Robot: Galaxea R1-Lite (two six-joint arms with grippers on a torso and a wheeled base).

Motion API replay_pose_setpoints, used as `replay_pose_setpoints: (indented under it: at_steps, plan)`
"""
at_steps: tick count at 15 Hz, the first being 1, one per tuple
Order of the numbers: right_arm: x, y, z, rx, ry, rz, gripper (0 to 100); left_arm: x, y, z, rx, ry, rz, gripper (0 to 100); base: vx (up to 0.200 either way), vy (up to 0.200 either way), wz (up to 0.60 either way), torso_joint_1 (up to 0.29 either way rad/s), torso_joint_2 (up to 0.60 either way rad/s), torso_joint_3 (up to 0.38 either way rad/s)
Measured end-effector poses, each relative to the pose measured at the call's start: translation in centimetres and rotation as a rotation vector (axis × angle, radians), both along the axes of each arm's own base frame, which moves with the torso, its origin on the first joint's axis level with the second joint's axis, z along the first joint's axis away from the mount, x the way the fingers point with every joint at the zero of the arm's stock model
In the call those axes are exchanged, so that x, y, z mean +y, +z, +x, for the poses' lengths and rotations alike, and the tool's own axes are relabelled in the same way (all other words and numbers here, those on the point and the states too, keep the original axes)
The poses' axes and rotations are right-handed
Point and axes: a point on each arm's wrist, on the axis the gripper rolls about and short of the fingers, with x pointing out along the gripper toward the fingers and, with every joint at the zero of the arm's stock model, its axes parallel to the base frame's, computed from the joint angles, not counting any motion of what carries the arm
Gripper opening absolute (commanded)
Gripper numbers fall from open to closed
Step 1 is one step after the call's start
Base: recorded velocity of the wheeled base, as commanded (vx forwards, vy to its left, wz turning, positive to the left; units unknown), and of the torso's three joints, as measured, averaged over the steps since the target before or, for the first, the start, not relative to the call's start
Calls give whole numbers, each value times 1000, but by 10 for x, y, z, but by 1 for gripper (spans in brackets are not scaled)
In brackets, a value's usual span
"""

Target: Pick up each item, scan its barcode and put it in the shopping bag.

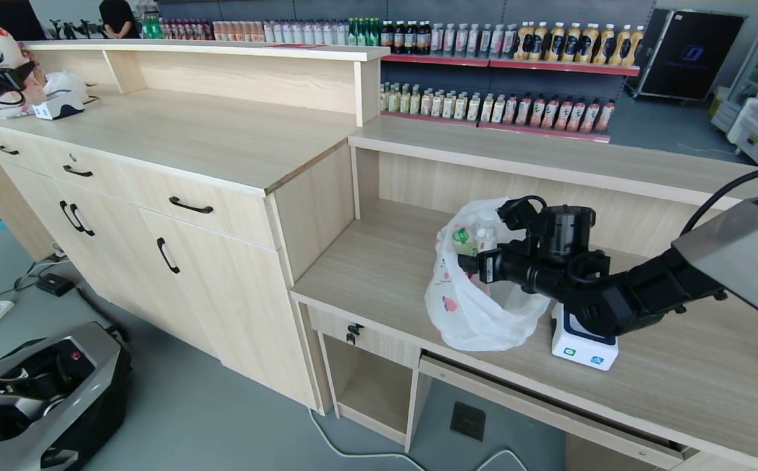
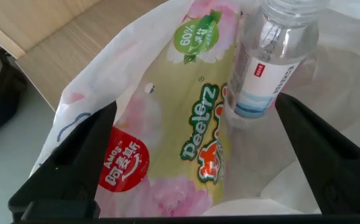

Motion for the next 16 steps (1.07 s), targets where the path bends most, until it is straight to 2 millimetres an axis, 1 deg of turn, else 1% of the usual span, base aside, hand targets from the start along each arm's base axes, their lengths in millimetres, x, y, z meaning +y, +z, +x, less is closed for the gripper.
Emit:
replay_pose_setpoints:
  at_steps: [2,4,5,7,8,9,11,13,15,16]
  plan:
    - [-6,25,-9,-50,10,-50,100,0,0,0,0,0,0,100,0,0,0,0,0,0]
    - [-18,55,-23,-109,5,-110,100,0,0,0,0,0,0,100,0,0,0,0,0,0]
    - [-26,71,-32,-143,-7,-130,100,0,0,0,0,-1,0,100,0,0,0,0,0,0]
    - [-50,101,-53,-202,-49,-174,100,0,0,0,0,-1,0,100,0,0,0,0,0,0]
    - [-66,114,-66,-218,-80,-206,100,0,0,0,0,-1,0,100,0,0,-600,12,2,2]
    - [-87,126,-82,-219,-124,-239,100,0,0,0,0,0,0,100,0,0,-600,-2,2,2]
    - [-136,139,-112,-154,-246,-282,100,0,0,0,0,1,0,100,0,0,-600,0,2,5]
    - [-180,148,-142,-89,-394,-304,100,0,0,0,0,1,0,100,0,0,-600,10,5,0]
    - [-225,156,-163,-22,-568,-312,100,0,0,0,0,-1,0,100,0,0,-600,0,2,7]
    - [-241,162,-166,-9,-629,-313,100,0,0,0,0,-1,0,100,0,0,-600,2,2,2]
